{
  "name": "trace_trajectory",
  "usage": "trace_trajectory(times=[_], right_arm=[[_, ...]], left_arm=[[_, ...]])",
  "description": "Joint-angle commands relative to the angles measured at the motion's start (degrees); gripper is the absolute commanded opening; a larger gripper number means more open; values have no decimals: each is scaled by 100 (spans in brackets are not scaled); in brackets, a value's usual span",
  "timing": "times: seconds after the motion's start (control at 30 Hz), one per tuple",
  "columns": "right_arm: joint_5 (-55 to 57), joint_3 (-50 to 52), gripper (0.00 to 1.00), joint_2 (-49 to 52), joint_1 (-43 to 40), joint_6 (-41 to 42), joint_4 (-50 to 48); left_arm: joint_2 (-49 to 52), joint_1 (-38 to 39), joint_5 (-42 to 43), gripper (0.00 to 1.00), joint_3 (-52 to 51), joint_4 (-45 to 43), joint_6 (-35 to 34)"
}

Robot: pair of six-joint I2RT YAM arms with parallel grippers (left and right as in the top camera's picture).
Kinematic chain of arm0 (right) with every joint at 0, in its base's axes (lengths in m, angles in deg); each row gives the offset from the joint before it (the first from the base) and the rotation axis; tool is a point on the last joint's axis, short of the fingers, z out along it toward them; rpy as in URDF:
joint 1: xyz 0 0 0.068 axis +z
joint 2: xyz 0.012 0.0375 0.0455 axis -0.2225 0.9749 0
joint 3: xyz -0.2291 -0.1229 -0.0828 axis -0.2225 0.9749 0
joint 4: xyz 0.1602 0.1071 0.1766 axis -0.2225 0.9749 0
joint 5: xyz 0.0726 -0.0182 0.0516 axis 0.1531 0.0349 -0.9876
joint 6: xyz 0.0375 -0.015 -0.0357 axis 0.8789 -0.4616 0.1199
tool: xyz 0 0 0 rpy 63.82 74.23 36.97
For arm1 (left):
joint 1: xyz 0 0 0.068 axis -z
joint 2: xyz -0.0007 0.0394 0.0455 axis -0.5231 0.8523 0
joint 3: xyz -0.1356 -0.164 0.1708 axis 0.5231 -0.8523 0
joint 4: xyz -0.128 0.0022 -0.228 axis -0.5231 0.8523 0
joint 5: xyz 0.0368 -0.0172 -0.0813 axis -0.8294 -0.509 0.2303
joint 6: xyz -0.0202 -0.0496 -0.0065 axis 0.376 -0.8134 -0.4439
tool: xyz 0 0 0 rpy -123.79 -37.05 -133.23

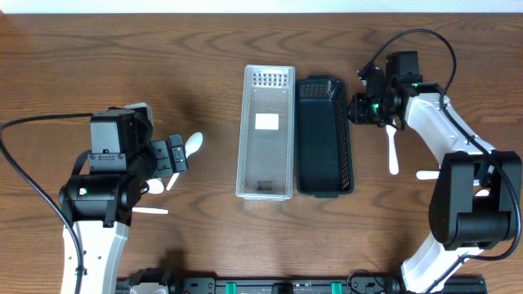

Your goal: Pack container

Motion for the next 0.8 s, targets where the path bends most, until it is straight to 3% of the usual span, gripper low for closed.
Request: trace_trajectory(times=[0.0, 0.37, 0.77], right_arm=[[-201, -92, 19, 37, 57, -116, -13], [-695, -92, 23, 37, 61, -365, 127], [-501, -90, 31, 37, 57, 63, 1016]], left_arm=[[11, -24, -7, 98, 105, 13, -24], [11, -24, -7, 98, 105, -9, -24], [11, -24, -7, 98, 105, -9, -24]])
